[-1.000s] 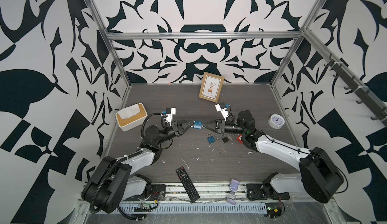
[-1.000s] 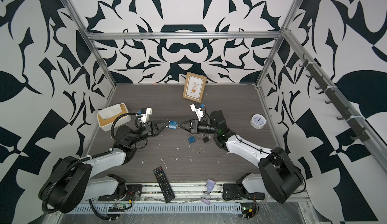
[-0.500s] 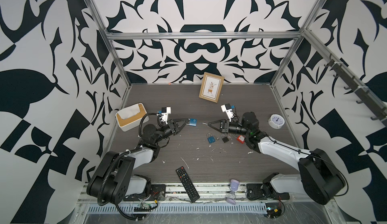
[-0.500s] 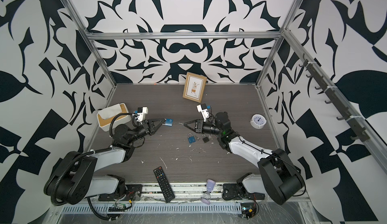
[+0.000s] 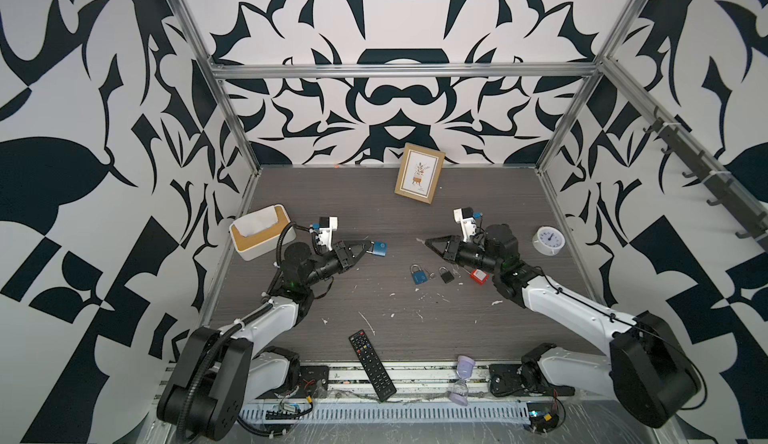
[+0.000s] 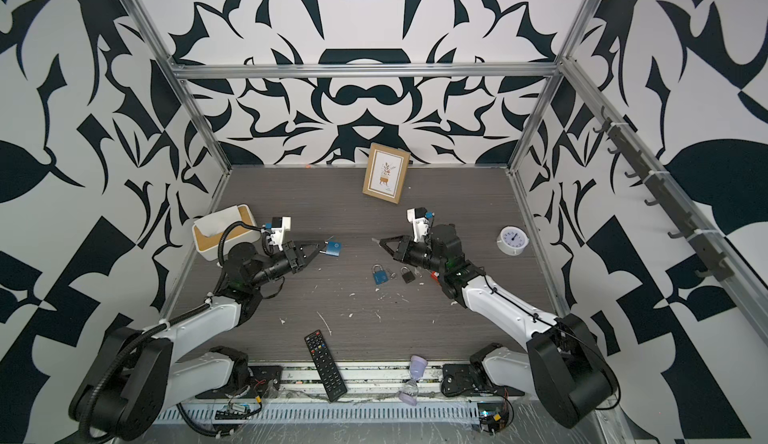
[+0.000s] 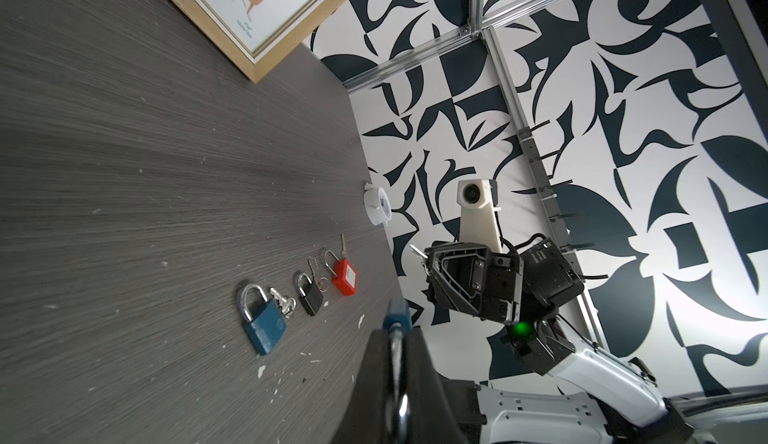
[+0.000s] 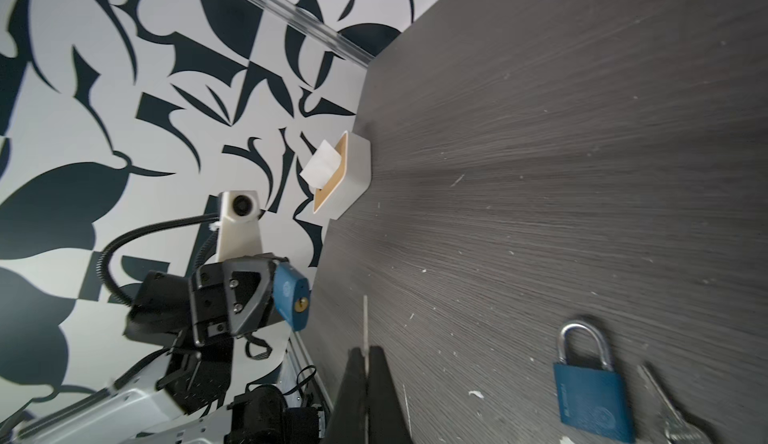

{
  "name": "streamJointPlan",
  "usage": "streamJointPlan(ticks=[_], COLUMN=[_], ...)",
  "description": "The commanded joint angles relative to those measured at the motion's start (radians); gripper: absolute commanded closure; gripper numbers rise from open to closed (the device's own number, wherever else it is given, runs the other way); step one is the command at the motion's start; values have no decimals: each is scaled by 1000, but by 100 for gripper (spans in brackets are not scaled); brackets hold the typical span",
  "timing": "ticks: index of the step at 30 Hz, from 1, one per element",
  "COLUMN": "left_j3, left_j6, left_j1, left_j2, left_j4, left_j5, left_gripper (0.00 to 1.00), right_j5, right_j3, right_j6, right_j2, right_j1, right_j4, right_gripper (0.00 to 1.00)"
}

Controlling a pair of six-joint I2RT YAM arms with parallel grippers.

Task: Lock with the key

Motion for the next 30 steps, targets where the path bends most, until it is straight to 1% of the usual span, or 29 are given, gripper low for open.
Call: streamJointPlan(ticks=[1, 2, 5, 7, 8, 9, 12, 14, 18, 21, 25, 28, 30], left_j3=[61, 76, 112, 119, 116, 112, 96, 86, 74, 69, 65, 60, 58], left_j6=[147, 169, 224, 252, 260, 267, 273, 270, 257, 246, 246, 246, 249], left_j1=[-5, -5, -5, -5, -5, -5, -5, -5, -5, -4, -5, -5, -5], left_j2=[-88, -113, -175, -207, -223, -235, -255, -250, -224, -213, -206, -206, -209], left_j4=[-230, -286, -435, -469, -479, -481, -484, -474, -429, -407, -401, -405, -413], left_j5=[-50, -46, -47, -24, -22, -25, -27, -24, -6, -1, 8, 17, 17], left_gripper=[100, 100, 100, 100, 100, 100, 100, 100, 100, 100, 100, 100, 100], right_j5=[237, 310, 553, 731, 796, 828, 890, 921, 958, 925, 906, 918, 925], right_j3=[4, -9, -22, -43, -54, -66, -68, -56, -28, -23, 12, 33, 46], right_j6=[3, 7, 45, 85, 120, 154, 229, 245, 306, 325, 358, 372, 392], right_j2=[19, 27, 48, 62, 78, 100, 167, 207, 284, 367, 466, 503, 518], right_j1=[84, 128, 258, 322, 345, 357, 390, 413, 444, 445, 463, 477, 484], right_j4=[-46, -9, 22, 56, 90, 129, 194, 213, 213, 310, 387, 404, 380], right_gripper=[100, 100, 100, 100, 100, 100, 100, 100, 100, 100, 100, 100, 100])
